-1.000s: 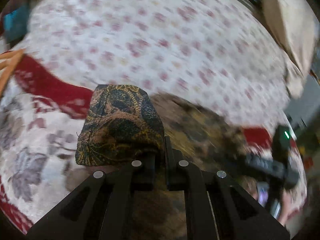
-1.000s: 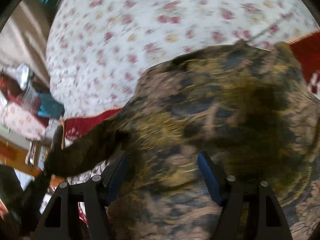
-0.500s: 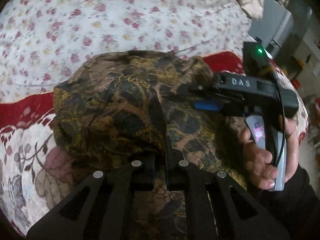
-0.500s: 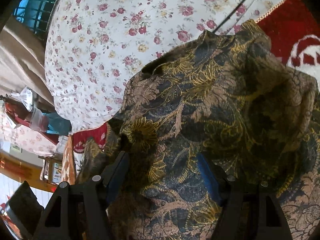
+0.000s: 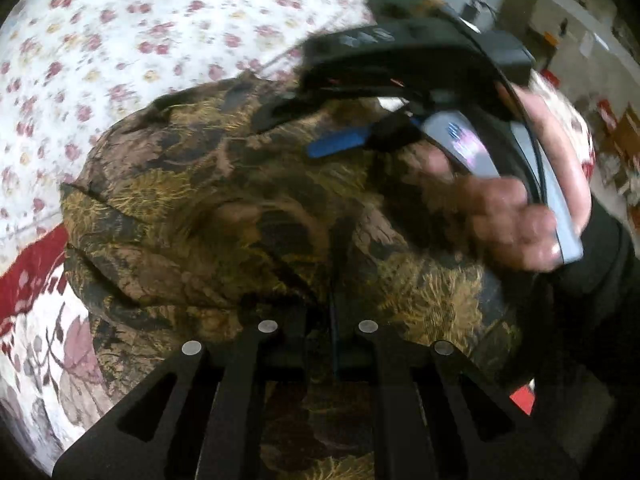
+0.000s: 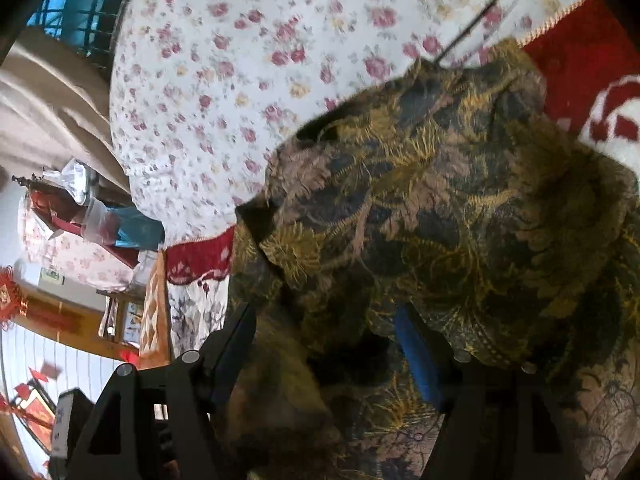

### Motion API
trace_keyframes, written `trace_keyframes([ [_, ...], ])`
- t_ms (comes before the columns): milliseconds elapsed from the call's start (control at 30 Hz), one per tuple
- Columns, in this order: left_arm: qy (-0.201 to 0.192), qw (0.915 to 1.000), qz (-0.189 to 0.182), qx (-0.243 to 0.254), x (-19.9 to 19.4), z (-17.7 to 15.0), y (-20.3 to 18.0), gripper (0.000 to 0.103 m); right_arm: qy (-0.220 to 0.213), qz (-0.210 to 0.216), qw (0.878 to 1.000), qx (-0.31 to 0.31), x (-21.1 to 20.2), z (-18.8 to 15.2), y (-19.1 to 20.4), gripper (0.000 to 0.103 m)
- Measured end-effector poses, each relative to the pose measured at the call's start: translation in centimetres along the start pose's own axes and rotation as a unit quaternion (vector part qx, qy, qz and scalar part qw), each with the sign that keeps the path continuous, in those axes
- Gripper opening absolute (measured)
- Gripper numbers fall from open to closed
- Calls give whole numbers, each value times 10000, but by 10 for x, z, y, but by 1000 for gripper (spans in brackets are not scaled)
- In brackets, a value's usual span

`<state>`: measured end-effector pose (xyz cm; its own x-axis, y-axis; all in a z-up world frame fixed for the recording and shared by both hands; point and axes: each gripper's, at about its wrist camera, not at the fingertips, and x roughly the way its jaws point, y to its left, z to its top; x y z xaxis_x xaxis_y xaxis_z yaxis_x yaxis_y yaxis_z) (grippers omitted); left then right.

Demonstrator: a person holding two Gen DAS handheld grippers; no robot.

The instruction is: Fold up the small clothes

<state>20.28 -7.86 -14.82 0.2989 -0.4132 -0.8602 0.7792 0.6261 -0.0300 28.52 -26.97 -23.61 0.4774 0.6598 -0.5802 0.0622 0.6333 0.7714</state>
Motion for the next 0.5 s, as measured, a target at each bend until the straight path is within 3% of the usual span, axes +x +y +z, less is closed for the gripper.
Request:
trace_keyframes([
  [100, 34, 9997, -70, 226, -1, -5, -6, 15, 212, 39, 9997, -106, 8, 0, 2, 71],
  [200, 56, 9993, -233, 303, -8, -9, -5, 18, 407, -70, 9990, -187, 11, -5, 6, 79],
  [233, 81, 9989, -342, 296, -10, -10, -3, 22, 514, -191, 9983, -200, 11, -8, 6, 79],
  [300, 137, 9962, -821, 245, -15, -14, 1, 42, 685, -407, 9964, -276, 11, -14, 7, 79],
  [400, 45, 9924, -1197, 274, -24, -17, 2, 44, 914, -508, 9941, -282, 11, -25, 8, 79],
  [500, -263, 9876, -1550, -9, -42, -14, 21, 44, 900, -826, 9918, -386, 7, -39, 7, 79],
])
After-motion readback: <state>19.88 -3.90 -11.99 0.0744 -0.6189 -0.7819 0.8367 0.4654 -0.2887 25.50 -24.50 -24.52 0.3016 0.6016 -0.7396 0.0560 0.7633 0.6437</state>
